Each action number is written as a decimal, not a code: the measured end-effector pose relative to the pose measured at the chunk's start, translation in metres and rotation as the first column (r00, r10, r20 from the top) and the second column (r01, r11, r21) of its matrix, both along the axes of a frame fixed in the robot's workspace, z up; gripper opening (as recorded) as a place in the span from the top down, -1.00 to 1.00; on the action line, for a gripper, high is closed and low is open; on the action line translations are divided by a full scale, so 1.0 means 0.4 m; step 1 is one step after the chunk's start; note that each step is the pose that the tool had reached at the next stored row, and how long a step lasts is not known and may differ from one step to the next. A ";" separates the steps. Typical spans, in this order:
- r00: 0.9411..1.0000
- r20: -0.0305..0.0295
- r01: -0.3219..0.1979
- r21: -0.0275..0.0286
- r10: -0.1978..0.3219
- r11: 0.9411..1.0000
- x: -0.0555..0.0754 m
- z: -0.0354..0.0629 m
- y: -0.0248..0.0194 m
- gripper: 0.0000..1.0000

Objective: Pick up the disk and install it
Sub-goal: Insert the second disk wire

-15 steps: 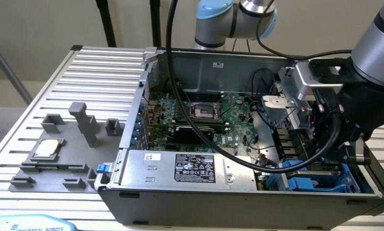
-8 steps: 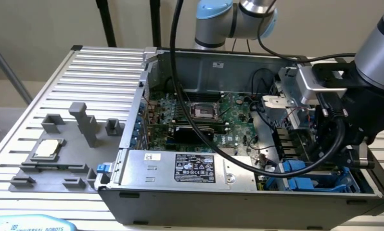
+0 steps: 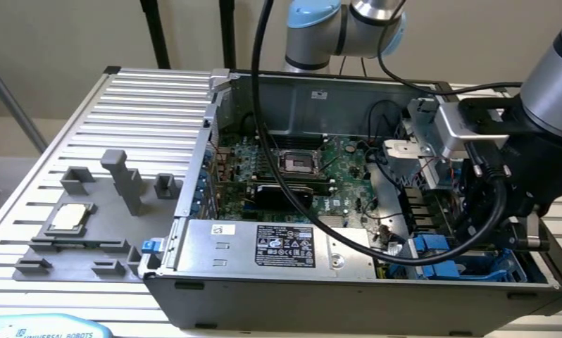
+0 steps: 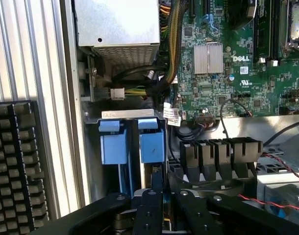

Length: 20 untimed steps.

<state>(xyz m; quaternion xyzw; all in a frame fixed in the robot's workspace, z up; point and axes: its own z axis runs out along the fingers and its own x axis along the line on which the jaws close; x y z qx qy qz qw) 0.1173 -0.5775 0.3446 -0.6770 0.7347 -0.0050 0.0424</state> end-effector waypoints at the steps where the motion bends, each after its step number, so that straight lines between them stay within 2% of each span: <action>1: 1.000 0.000 0.000 0.000 0.000 1.000 0.001 -0.001 0.000 0.68; 20: 1.000 0.000 -0.001 0.000 0.001 1.000 0.007 -0.020 0.000 0.68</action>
